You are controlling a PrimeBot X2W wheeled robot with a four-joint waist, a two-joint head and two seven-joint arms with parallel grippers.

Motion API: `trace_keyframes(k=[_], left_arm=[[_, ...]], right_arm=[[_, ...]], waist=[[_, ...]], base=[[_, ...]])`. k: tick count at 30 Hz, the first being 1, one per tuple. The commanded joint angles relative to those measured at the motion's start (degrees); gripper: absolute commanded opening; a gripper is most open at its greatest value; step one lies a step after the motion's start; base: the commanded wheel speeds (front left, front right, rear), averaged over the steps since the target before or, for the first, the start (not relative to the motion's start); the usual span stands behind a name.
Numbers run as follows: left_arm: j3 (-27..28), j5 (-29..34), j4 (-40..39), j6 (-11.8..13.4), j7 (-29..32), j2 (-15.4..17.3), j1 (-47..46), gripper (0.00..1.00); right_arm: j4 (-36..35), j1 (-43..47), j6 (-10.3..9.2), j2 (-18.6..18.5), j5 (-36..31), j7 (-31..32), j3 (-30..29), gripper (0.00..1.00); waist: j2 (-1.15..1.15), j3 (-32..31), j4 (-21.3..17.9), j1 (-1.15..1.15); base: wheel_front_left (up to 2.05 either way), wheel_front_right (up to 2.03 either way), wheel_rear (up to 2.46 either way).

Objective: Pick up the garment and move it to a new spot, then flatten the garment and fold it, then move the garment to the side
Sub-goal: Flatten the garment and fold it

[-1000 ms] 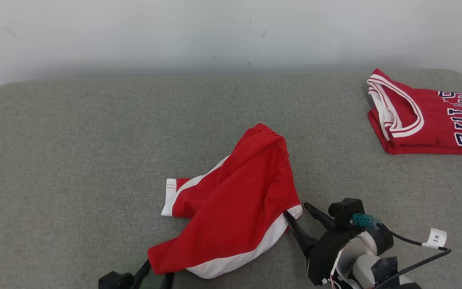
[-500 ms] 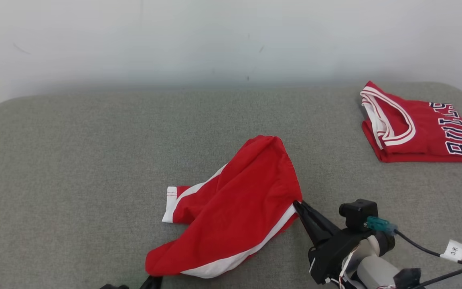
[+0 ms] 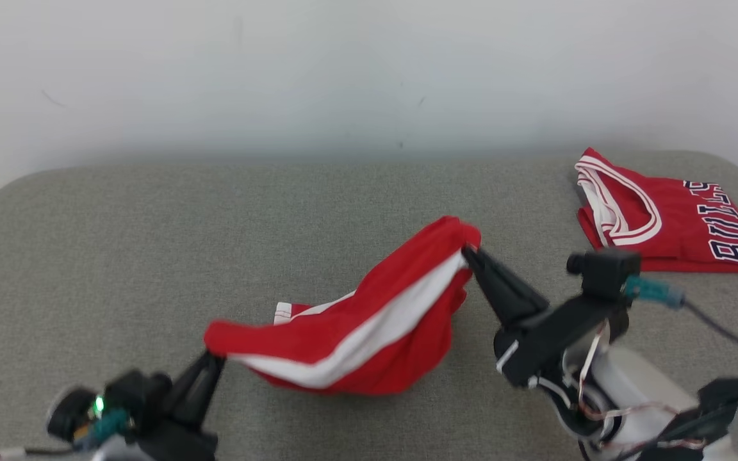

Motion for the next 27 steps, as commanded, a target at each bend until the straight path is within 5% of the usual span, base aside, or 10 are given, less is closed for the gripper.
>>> trace_keyframes(k=[1, 9, 20, 27], left_arm=[[-0.21, 0.42, -2.37, -0.91, 2.34, 1.78, -3.72, 0.0], [-1.39, -4.17, -2.48, -2.3, 10.13, 7.35, -21.78, 0.0], [-10.81, -14.81, 13.91, -2.36, 16.88, 15.26, -59.79, 0.0], [-13.73, -15.22, 23.9, -2.35, 16.41, 14.91, -76.6, 0.0]], right_arm=[[-1.38, -3.04, 0.0, -0.23, 1.6, 1.35, -0.79, 0.0], [2.48, -17.5, 0.0, 2.28, 5.86, 7.1, -4.67, 0.0], [22.69, -49.88, 0.0, 9.47, 11.81, 13.05, -12.47, 0.0], [35.32, -64.62, 0.0, 11.96, 10.21, 10.62, -14.31, 0.0]], waist=[[0.0, 0.84, -0.21, 0.0], [0.0, 7.24, -1.07, 0.0], [0.0, 18.51, -1.61, 0.0], [0.0, 20.82, -2.15, 0.0]], base=[[0.0, 0.0, 0.0], [0.0, 0.0, 0.0], [0.0, 0.0, 0.0], [0.0, 0.0, 0.0]])
